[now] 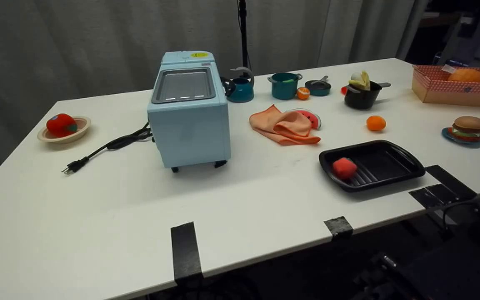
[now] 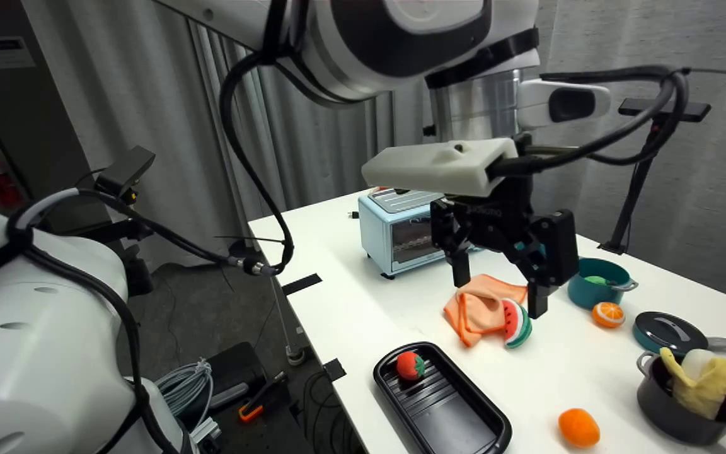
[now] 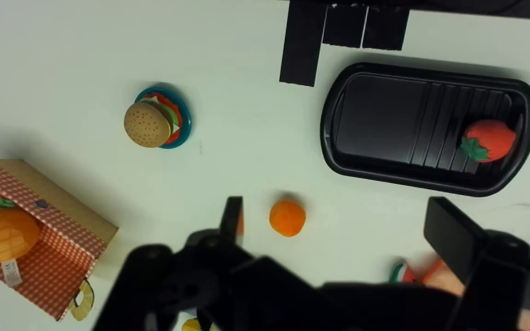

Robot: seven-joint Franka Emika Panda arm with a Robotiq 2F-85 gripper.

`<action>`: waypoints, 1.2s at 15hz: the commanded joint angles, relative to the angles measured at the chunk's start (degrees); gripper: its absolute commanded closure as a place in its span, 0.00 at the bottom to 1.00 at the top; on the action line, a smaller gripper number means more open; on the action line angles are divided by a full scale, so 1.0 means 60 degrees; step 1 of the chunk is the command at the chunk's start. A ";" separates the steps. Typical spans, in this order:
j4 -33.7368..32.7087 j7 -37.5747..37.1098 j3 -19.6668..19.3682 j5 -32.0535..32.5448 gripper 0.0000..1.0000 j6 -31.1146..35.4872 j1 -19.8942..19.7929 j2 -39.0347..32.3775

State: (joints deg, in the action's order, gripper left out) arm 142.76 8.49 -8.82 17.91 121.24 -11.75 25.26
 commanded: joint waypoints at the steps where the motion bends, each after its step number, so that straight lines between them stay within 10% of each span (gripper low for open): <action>1: -0.1271 0.0146 -0.0215 -0.0270 0.00 0.0428 0.0168 -0.1942; 18: -0.6184 0.0561 -0.0084 -0.3723 0.00 0.0428 -0.0583 -0.8690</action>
State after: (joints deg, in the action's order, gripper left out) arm 110.62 10.92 -10.35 -2.27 125.03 -13.30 -21.95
